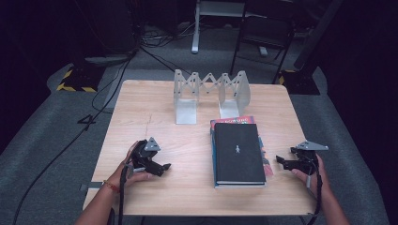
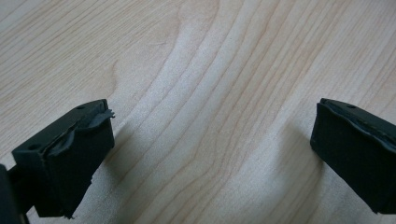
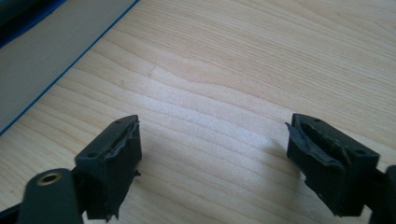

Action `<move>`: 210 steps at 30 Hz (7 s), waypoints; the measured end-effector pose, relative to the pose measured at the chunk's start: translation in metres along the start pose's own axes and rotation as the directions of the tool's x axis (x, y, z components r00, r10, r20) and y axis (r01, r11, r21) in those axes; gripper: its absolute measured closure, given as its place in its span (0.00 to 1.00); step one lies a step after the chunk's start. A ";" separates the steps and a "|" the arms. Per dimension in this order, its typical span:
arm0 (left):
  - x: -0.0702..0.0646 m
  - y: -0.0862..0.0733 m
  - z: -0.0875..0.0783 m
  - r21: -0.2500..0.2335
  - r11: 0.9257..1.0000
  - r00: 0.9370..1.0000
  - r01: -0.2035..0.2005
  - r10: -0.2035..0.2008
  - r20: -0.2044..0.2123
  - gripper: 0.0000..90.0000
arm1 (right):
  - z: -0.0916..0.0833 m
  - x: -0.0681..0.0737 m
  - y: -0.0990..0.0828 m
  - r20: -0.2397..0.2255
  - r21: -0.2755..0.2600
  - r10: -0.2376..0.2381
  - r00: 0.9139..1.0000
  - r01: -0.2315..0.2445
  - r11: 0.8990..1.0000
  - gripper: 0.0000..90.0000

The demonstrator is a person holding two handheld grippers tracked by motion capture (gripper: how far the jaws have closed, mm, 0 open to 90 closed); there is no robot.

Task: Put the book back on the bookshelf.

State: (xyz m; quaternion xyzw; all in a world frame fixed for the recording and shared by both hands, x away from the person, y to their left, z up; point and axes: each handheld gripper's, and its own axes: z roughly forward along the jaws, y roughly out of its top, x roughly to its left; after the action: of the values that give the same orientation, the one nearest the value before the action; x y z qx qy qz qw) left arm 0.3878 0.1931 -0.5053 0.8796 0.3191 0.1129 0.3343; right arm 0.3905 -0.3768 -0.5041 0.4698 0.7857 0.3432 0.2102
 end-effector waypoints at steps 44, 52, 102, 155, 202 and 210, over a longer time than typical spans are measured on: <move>-0.021 0.003 0.004 -0.003 1.000 0.999 -0.030 0.030 0.029 0.00 | -0.070 0.082 0.053 -0.362 -0.189 -0.209 0.908 0.148 0.971 0.28; -0.021 0.003 0.004 -0.002 1.000 0.999 -0.030 0.030 0.029 0.00 | -0.075 0.094 0.055 -0.407 -0.191 -0.243 0.880 0.178 0.965 0.27; -0.052 0.111 0.070 -0.202 0.979 0.988 0.001 0.030 0.149 0.23 | -0.033 0.098 0.074 -0.547 -0.098 -0.190 0.816 0.163 0.982 0.11; -0.024 0.124 0.056 -0.321 0.946 0.988 0.038 0.013 0.156 0.78 | -0.018 0.099 0.103 -0.494 -0.176 -0.264 0.828 0.202 0.963 0.26; -0.049 0.184 -0.010 -0.405 0.909 0.993 -0.099 0.115 0.015 0.76 | -0.060 0.101 0.099 -0.165 -0.427 -0.440 0.883 0.338 0.839 0.72; -0.052 0.178 -0.018 -0.424 0.898 0.992 -0.117 0.123 -0.014 0.67 | -0.069 0.105 0.090 -0.144 -0.442 -0.465 0.874 0.364 0.820 0.75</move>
State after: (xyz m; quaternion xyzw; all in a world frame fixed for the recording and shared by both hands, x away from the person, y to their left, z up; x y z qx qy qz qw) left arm 0.4268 0.0668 -0.3736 0.8047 0.2299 0.1941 0.5118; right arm 0.3499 -0.2787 -0.3922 0.1868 0.8017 0.4977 0.2733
